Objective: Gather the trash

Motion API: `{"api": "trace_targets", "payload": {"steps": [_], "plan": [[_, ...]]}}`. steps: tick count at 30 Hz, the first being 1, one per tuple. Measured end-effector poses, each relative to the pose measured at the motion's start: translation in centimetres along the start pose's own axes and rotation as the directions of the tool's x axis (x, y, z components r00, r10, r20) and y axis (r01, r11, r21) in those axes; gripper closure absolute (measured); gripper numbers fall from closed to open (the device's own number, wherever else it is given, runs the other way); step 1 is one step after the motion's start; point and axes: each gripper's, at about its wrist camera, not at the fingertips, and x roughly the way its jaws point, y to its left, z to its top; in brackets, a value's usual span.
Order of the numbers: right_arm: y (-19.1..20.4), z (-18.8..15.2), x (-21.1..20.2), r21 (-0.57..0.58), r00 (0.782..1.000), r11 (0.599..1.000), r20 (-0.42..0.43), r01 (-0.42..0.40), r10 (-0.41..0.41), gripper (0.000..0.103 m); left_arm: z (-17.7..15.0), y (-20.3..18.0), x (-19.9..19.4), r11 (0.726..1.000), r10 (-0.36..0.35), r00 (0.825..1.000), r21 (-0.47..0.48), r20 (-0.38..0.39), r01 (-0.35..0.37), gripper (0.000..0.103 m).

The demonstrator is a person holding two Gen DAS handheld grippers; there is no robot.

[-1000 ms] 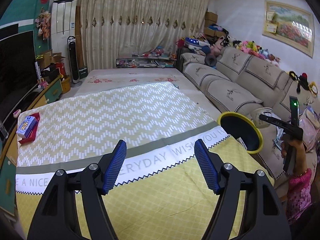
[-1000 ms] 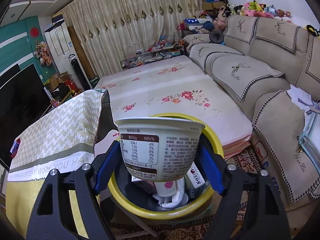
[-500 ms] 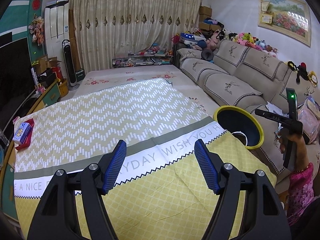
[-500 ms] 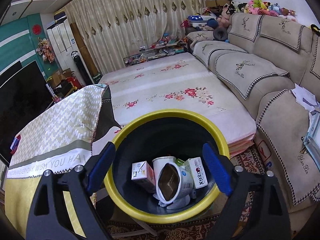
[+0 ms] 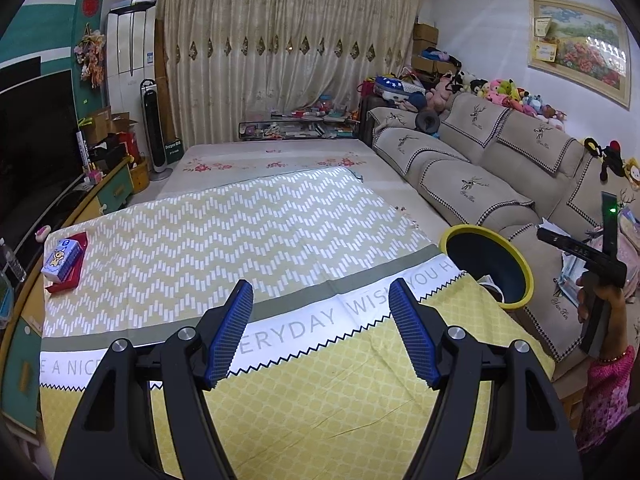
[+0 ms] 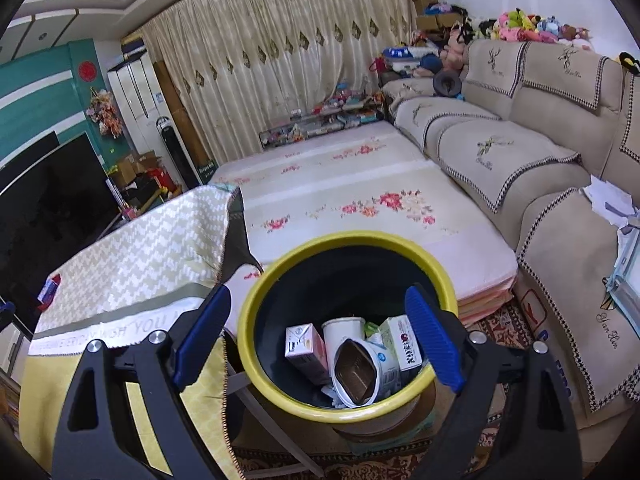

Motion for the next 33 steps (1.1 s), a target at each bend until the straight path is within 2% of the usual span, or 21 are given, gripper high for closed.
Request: {"api": "trace_targets", "payload": {"steps": [12, 20, 29, 33], "plan": [[-2.3, -0.4, -6.6, -0.017, 0.992, 0.998, 0.115, 0.055, -0.052, 0.016, 1.4, -5.0, 0.8, 0.995, -0.049, 0.999, 0.089, 0.003, 0.049, 0.029], [-3.0, -1.3, -9.7, -0.043, 0.986, 0.995, 0.149, 0.089, -0.081, 0.014, 0.9, -7.9, 0.8, 0.993, -0.067, 0.998, 0.098, 0.001, 0.066, 0.028], [-2.4, -1.9, -12.1, -0.085, 0.985, 0.993, 0.156, 0.085, -0.07, 0.011, -0.9, -6.5, -3.2, 0.999, -0.007, 0.999, 0.032, 0.039, 0.005, 0.016], [-0.7, -2.0, -12.9, -0.122, 0.987, 0.992, 0.162, 0.039, -0.019, 0.008, -2.2, -4.4, -5.6, 0.999, 0.032, 0.998, -0.036, 0.061, -0.03, 0.012]]}}
